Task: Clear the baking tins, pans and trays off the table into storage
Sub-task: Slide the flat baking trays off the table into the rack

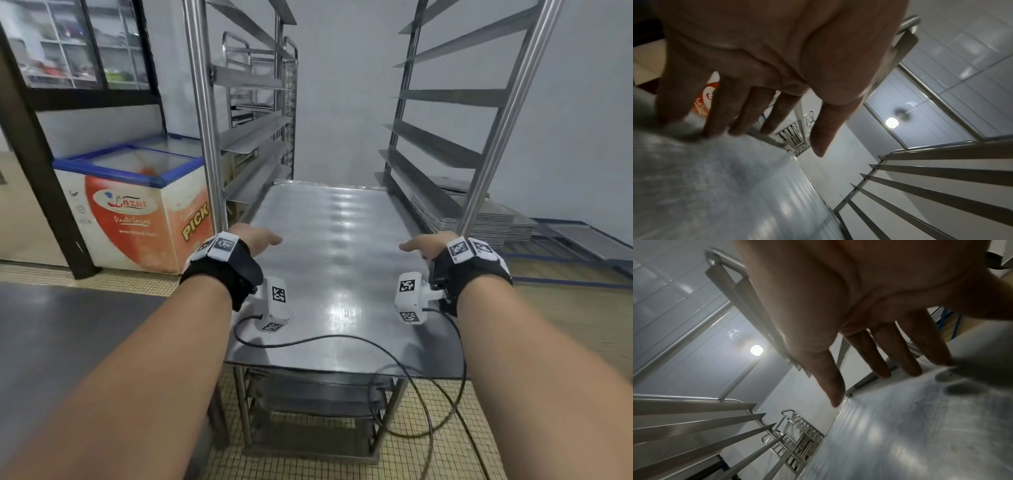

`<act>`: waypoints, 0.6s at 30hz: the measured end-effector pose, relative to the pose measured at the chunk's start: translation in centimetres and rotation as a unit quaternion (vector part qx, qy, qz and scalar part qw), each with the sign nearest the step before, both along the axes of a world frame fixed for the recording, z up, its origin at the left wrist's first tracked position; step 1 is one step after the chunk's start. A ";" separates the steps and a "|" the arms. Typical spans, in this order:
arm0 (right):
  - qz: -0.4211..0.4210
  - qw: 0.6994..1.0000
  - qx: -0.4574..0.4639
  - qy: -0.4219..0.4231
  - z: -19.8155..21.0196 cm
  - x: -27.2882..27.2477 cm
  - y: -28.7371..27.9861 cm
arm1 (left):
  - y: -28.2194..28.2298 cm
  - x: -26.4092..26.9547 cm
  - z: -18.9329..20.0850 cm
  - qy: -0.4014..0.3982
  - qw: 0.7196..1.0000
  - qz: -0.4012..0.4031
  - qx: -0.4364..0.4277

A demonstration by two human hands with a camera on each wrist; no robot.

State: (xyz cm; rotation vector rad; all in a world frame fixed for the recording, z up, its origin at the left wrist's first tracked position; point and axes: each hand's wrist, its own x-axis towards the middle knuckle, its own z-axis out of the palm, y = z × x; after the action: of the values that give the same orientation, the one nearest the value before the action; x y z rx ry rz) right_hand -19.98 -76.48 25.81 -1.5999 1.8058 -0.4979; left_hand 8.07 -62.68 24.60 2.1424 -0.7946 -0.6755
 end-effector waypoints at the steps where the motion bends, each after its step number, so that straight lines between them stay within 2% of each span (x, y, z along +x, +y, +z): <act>1: 0.013 1.000 0.006 0.002 0.2 0.0 1.0 | 0.6 -0.3 0.1 0.018 1.000 -0.014 -0.007; 5: 0.061 0.998 0.016 -0.004 0.3 -0.2 5.1 | 4.1 -3.2 0.8 0.019 0.995 -0.094 0.009; 8: 0.090 0.996 0.003 0.011 0.1 -0.9 8.1 | 6.6 -5.2 0.8 -0.044 0.988 -0.144 0.029; 10: 0.118 0.991 -0.024 0.054 -0.2 -1.5 10.1 | 8.4 -6.4 0.4 -0.092 0.978 -0.184 0.038; 13: 0.197 0.973 -0.058 0.102 -0.8 -2.5 13.7 | 10.8 -8.0 -0.9 -0.103 0.966 -0.233 0.037; 15: 0.257 0.961 -0.040 0.089 -1.7 -2.9 15.9 | 11.9 -8.4 -2.4 -0.090 0.961 -0.260 0.033; 18: 0.289 0.950 -0.048 0.105 -4.5 -3.1 17.6 | 12.8 -8.7 -4.7 -0.185 0.935 -0.300 0.045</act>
State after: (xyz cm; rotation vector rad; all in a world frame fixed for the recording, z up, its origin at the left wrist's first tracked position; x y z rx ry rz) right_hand -23.05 -58.88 21.34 -2.2046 1.3638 -0.1470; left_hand -0.66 -49.87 19.87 2.1381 -1.6935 -0.6146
